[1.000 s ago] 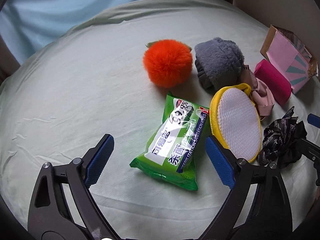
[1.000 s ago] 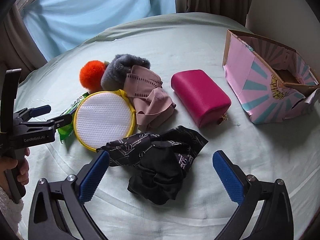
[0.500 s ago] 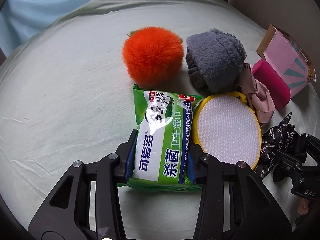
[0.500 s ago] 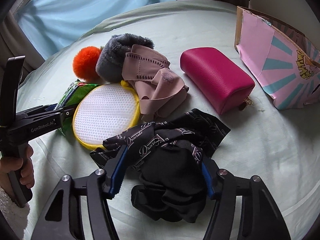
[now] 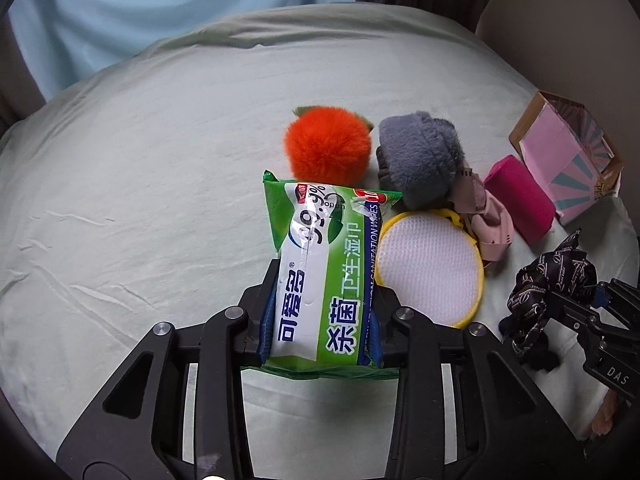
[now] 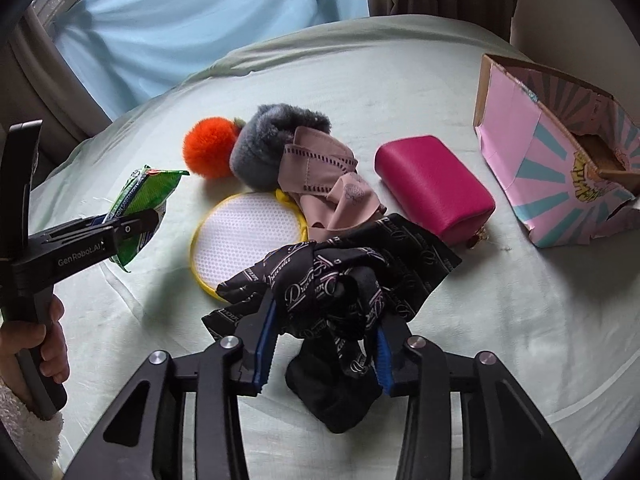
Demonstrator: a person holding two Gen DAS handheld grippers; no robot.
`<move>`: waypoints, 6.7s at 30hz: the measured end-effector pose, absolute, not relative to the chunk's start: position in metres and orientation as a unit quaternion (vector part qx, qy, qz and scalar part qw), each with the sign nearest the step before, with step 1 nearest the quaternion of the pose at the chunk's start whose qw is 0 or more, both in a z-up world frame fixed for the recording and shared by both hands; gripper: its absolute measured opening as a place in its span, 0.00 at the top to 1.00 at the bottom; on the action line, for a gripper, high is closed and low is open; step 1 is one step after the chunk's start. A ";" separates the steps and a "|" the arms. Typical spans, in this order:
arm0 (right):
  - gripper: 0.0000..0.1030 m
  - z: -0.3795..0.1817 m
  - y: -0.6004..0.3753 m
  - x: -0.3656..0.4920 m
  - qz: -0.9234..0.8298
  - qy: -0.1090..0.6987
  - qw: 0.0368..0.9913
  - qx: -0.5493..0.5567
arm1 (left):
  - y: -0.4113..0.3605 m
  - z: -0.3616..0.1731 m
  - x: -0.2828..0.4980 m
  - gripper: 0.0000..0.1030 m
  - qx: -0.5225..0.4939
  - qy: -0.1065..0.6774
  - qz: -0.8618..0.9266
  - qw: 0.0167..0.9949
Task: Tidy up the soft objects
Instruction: 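Carry the wipes pack and black cloth into the cardboard box with both tools, then open both tools to release the items and lift away from the box, then grasp the grey fuzzy pouch with the left tool while the right grasps the pink mask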
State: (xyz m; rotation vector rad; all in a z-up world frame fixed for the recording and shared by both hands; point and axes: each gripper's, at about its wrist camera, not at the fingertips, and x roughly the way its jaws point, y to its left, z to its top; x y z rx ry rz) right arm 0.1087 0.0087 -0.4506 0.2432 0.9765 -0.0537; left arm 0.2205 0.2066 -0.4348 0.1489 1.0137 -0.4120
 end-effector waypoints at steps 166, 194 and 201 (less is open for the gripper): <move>0.00 -0.306 -0.029 0.134 -0.015 0.430 0.892 0.137 | 0.143 -0.267 0.236 0.01 -0.071 0.523 -0.157 0.835; 0.20 -0.498 -0.030 0.224 -0.030 0.542 0.812 0.216 | 0.064 -0.471 0.345 0.20 -0.057 0.626 -0.198 0.752; 0.27 -0.498 -0.023 0.227 -0.044 0.545 0.814 0.196 | 0.057 -0.479 0.348 0.36 -0.056 0.629 -0.199 0.749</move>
